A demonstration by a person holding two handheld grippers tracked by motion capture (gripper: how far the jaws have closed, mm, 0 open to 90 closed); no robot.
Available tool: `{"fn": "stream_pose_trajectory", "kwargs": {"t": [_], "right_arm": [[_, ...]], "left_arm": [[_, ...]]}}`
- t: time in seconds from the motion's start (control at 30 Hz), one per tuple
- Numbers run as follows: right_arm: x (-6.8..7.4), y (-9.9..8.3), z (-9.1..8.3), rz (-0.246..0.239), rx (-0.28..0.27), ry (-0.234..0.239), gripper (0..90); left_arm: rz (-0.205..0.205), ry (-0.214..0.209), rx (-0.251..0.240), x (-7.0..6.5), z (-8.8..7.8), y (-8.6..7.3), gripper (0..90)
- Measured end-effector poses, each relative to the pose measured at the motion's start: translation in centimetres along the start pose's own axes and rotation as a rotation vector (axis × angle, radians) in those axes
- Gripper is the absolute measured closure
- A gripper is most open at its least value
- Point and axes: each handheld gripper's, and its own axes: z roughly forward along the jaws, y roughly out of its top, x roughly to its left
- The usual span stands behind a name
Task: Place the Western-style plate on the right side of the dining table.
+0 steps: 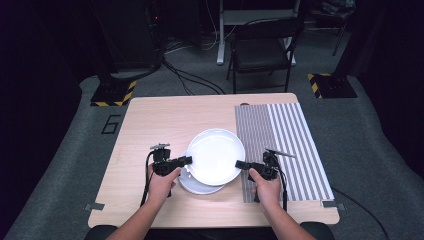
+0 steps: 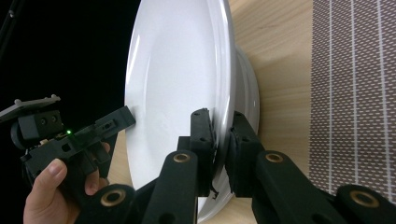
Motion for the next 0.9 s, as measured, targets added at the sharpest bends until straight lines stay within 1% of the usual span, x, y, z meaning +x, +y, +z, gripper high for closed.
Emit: {"fn": "stream_pose_trajectory", "kwargs": {"t": [0.03,0.07,0.13,0.17,0.23,0.27,0.3,0.33,0.37,0.4,0.43,0.47,0.5,0.53,0.57,0.6,0.63,0.67,0.7,0.73,0.77,0.8,0.83,0.87,0.9], "right_arm": [[-0.1,0.1,-0.1,-0.009,-0.005,-0.002,82.9],[0.0,0.1,-0.1,0.000,-0.006,0.003,83.2],[0.0,0.2,-0.3,-0.010,-0.006,0.000,83.6],[0.0,0.3,-0.4,-0.007,-0.011,0.003,83.8],[0.1,0.4,-0.6,-0.005,-0.009,0.000,83.9],[0.1,0.5,-0.7,-0.013,-0.012,0.002,84.0],[0.2,0.5,-0.8,-0.008,-0.009,0.001,83.9],[0.2,0.6,-0.9,-0.008,-0.009,-0.003,83.9],[0.3,0.6,-1.0,-0.016,-0.015,0.000,83.9],[0.4,0.6,-1.1,-0.008,-0.013,-0.001,83.9],[0.3,0.7,-1.2,-0.020,-0.019,-0.003,83.8],[0.4,0.8,-1.3,-0.018,-0.016,-0.005,83.8],[0.5,0.8,-1.3,-0.021,-0.021,-0.005,83.8],[0.6,0.9,-1.5,-0.012,-0.016,-0.005,83.8],[0.6,0.9,-1.5,-0.023,-0.020,-0.006,83.8],[0.7,1.0,-1.6,-0.016,-0.018,-0.008,83.8],[0.7,1.0,-1.7,-0.027,-0.024,-0.003,83.8],[0.8,1.1,-1.8,-0.014,-0.018,-0.005,83.8],[0.8,1.1,-1.9,-0.026,-0.024,-0.006,83.8],[0.9,1.2,-2.0,-0.016,-0.020,-0.006,83.9],[0.8,1.2,-2.1,-0.024,-0.026,-0.003,83.9],[0.9,1.3,-2.2,-0.020,-0.025,-0.005,83.9],[0.9,1.4,-2.3,-0.025,-0.029,-0.005,83.9],[1.0,1.4,-2.4,-0.018,-0.028,-0.003,83.9],[0.9,1.5,-2.4,-0.028,-0.032,-0.003,83.9]], "left_arm": [[-0.003,-0.002,-0.002,-0.1,0.0,0.0,72.6],[0.001,0.000,-0.002,-0.1,0.1,0.0,72.6],[-0.008,0.001,-0.001,-0.3,0.2,0.0,72.6],[0.000,0.001,0.003,-0.3,0.2,0.1,72.6],[-0.002,-0.003,-0.003,-0.5,0.2,0.2,72.6],[0.000,-0.003,-0.006,-0.6,0.3,0.2,72.5],[-0.001,-0.005,-0.005,-0.7,0.3,0.3,72.6],[0.012,-0.006,-0.004,-0.7,0.3,0.4,72.6],[0.004,-0.007,-0.006,-0.8,0.3,0.5,72.5],[0.002,-0.007,-0.006,-0.9,0.3,0.5,72.5],[0.002,-0.009,-0.008,-1.0,0.4,0.6,72.6],[0.010,-0.007,-0.005,-1.1,0.4,0.7,72.5],[0.010,-0.005,-0.007,-1.2,0.4,0.7,72.5],[0.009,-0.005,-0.012,-1.3,0.4,0.8,72.5],[0.016,-0.005,-0.012,-1.4,0.4,0.9,72.4],[0.006,-0.008,-0.011,-1.5,0.4,1.0,72.4],[0.019,-0.008,-0.006,-1.6,0.3,1.1,72.4],[0.020,-0.007,-0.010,-1.7,0.4,1.2,72.4],[0.023,-0.008,-0.010,-1.7,0.4,1.3,72.4],[0.024,-0.011,-0.009,-1.8,0.4,1.4,72.3],[0.019,-0.010,-0.010,-1.9,0.5,1.5,72.0],[0.016,-0.009,-0.009,-2.1,0.5,1.6,71.7],[0.020,-0.010,-0.006,-2.2,0.5,1.7,71.3],[0.027,-0.010,-0.006,-2.2,0.5,1.9,71.0],[0.020,-0.014,-0.004,-2.3,0.5,2.0,71.1]]}}
